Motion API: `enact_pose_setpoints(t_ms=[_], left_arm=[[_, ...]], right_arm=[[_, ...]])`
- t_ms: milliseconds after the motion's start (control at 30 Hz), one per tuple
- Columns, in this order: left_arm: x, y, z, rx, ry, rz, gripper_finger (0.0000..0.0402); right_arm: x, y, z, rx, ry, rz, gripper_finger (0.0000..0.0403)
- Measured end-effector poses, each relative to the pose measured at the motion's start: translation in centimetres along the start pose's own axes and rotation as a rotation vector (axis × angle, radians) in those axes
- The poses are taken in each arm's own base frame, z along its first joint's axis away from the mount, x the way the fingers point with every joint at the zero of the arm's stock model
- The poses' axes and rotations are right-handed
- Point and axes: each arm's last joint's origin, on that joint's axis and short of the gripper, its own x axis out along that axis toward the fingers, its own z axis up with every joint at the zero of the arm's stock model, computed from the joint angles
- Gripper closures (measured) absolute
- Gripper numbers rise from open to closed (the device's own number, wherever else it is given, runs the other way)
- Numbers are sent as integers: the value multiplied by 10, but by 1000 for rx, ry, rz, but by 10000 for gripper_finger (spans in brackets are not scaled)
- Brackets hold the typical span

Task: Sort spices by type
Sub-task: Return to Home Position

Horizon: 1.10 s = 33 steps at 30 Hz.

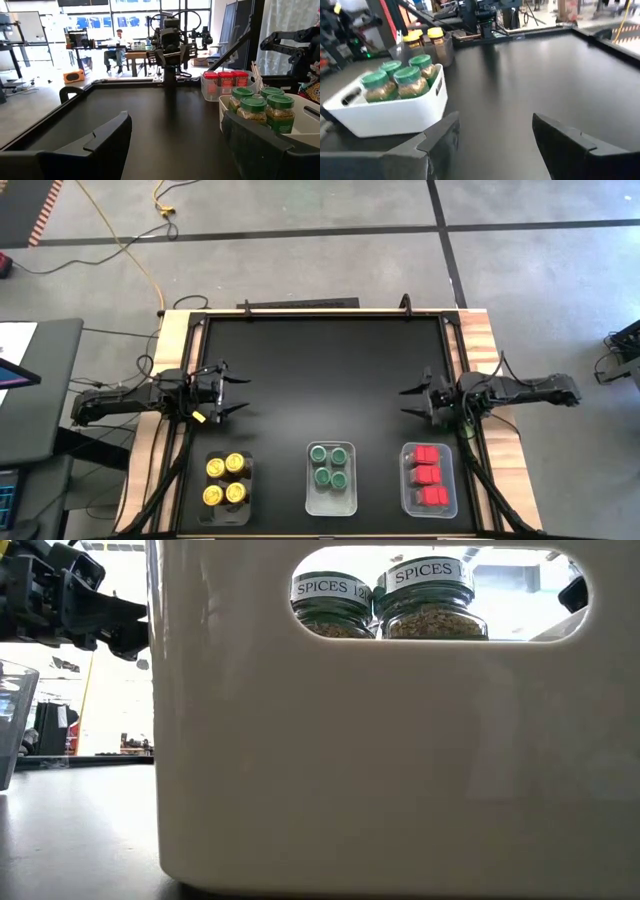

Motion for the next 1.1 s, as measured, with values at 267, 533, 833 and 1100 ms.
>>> enact_pose_setpoints(t_ms=[267, 533, 833, 1100], left_arm=[[0, 0, 0, 3, 0, 0, 107], [0, 0, 0, 5, 0, 0, 107], [0, 0, 0, 5, 0, 0, 107], [0, 0, 0, 3, 0, 0, 107]], right_arm=[[1, -1, -1, -133, 13, -6, 126], [4, -1, -4, -130, 57, -12, 126], [5, -1, -5, -130, 72, -14, 126], [5, -1, -5, -129, 67, -14, 126]])
